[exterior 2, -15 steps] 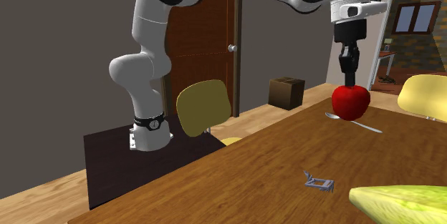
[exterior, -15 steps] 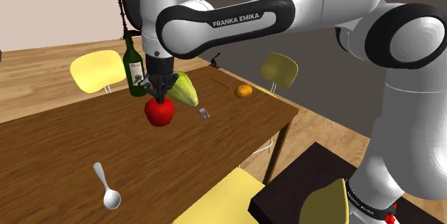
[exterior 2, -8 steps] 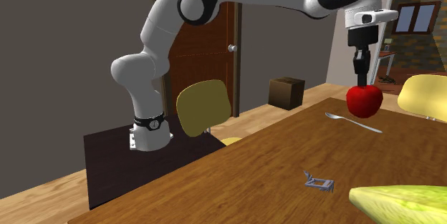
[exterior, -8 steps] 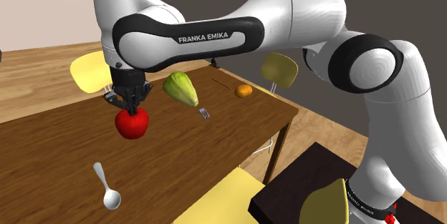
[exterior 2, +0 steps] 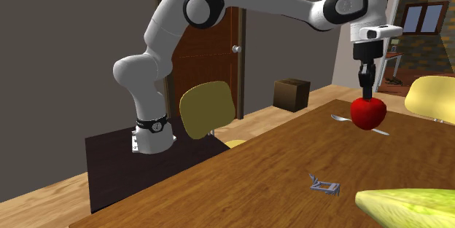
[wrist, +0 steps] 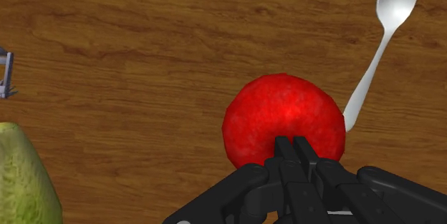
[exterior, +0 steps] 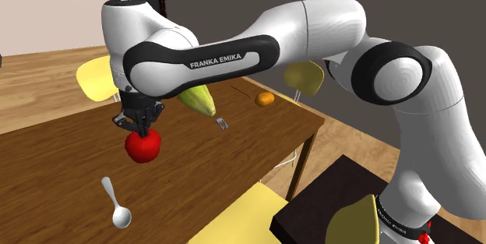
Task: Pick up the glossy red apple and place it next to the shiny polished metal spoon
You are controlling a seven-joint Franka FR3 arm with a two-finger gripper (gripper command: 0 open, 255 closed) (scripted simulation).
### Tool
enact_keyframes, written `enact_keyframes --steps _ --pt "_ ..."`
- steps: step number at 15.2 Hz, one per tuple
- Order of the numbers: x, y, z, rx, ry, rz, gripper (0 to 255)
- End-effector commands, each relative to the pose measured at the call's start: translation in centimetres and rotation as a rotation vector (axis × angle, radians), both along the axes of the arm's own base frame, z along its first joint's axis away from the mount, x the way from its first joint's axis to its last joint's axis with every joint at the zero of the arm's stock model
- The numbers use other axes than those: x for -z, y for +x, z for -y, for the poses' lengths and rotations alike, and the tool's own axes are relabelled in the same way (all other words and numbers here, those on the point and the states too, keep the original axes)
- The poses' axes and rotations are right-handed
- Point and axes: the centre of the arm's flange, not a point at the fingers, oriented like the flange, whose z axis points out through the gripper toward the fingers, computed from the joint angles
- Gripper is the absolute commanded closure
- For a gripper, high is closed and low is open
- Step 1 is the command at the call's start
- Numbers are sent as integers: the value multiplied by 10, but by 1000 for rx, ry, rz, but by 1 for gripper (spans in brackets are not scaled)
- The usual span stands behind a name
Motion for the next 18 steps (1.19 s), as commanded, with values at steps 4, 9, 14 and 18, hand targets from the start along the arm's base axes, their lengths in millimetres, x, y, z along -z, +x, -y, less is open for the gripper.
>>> enact_keyframes --steps 4,9,14,18 --pt "26 0 0 0 1 0 255" --pt "37 0 0 0 1 0 255" --pt "37 0 0 0 1 0 0" --pt "37 0 0 0 1 0 0"
